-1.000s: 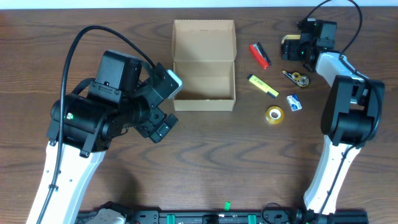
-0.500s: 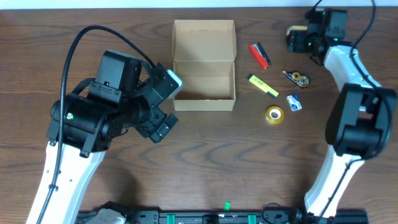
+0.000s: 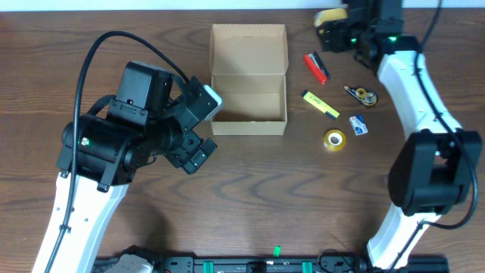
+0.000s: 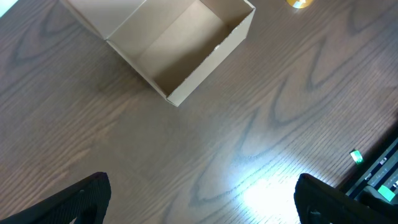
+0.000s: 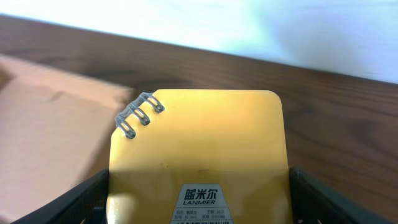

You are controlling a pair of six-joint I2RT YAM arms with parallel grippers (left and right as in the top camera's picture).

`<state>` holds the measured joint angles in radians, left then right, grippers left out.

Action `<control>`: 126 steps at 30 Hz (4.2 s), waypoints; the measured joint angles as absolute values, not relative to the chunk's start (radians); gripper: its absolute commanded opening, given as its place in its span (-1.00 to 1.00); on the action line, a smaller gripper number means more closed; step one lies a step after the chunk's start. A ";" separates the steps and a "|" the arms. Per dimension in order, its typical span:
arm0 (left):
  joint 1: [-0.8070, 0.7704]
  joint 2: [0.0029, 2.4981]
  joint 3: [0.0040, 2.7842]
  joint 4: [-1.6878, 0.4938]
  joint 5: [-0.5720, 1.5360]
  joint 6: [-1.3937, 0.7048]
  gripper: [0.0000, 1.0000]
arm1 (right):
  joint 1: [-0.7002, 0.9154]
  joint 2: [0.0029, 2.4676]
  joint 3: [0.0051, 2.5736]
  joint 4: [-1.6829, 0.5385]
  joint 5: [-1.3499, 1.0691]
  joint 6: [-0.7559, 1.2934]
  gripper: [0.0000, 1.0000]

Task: Pack container
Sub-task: 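Carry the notepad with the right gripper over the box, then lower the notepad into the box and open the right gripper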

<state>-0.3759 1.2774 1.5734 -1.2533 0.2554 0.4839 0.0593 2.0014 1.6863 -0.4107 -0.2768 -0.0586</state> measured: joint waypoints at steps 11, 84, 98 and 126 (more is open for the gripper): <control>-0.376 1.277 1.573 -1.253 0.255 0.484 0.90 | 0.280 2.001 1.686 -0.480 -0.345 -0.099 0.19; -0.376 1.277 1.573 -1.253 0.255 0.484 0.90 | 0.698 2.087 1.686 -0.754 0.064 0.574 0.39; -0.376 1.277 1.573 -1.253 0.255 0.484 0.91 | 0.698 2.087 1.686 -0.754 0.054 0.576 0.89; -0.376 1.277 1.573 -1.253 0.255 0.484 0.90 | 0.648 2.028 1.686 -0.792 0.042 0.513 0.74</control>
